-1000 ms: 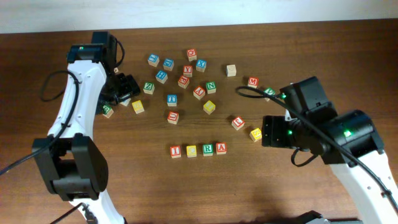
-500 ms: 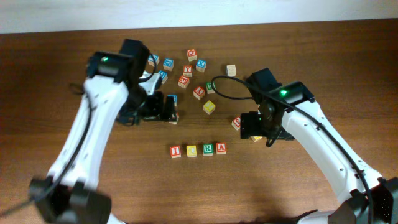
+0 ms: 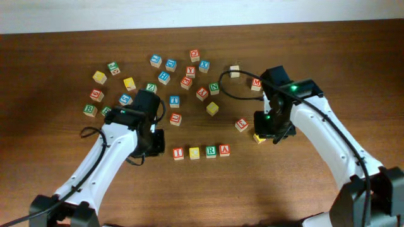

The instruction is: Spell out ICRA

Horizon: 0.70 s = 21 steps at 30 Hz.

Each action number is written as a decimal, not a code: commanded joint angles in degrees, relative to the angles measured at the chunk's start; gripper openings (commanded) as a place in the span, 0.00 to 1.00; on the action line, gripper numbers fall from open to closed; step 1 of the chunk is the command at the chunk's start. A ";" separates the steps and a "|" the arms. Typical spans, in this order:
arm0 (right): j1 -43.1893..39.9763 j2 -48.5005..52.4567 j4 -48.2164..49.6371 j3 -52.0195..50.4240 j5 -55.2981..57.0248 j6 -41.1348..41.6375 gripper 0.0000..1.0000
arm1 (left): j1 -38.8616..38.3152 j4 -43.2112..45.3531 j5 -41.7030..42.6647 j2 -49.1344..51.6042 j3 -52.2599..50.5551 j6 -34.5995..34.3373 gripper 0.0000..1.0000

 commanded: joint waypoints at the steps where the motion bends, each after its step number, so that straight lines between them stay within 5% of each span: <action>1: 0.33 0.55 7.56 -6.12 -6.93 -0.48 0.10 | 0.33 4.98 -2.58 -0.33 -4.92 -4.24 0.09; 8: 0.33 0.66 23.10 -18.47 -11.78 4.76 0.04 | 0.33 17.97 2.21 0.02 -14.29 -7.67 0.08; 15: 0.33 0.66 26.32 -21.75 -13.18 4.76 0.04 | 0.28 23.04 12.79 6.38 -15.37 -7.39 0.04; 21: 0.42 0.66 29.14 -23.63 -16.22 5.68 0.04 | 0.28 24.48 12.87 8.11 -15.37 -4.76 0.09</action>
